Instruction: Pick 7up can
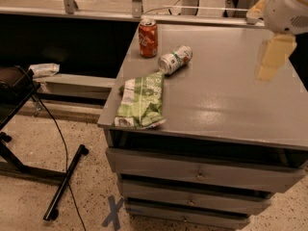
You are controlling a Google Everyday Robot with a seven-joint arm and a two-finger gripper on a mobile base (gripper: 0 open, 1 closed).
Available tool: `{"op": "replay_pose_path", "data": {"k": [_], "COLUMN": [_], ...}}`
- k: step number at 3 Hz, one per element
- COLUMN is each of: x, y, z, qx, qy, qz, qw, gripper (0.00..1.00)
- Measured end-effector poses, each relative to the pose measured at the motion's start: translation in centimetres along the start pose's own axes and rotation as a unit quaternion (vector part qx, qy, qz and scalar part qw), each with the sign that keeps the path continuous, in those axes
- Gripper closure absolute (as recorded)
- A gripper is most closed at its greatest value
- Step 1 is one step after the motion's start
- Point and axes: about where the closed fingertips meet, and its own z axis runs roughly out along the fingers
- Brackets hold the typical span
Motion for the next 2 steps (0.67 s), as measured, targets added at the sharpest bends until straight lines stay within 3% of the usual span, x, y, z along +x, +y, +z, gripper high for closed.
{"op": "replay_pose_path", "data": {"k": [1, 2], "x": [-3.0, -7.5], "y": [-6.5, -11.4], "z": [1.4, 5.0], "qx": [0.031, 0.023], "qy": [0.016, 0.035], "qz": [-0.072, -0.16], "qw": [0.9968, 0.9863], "gripper": [0.0, 0.0]}}
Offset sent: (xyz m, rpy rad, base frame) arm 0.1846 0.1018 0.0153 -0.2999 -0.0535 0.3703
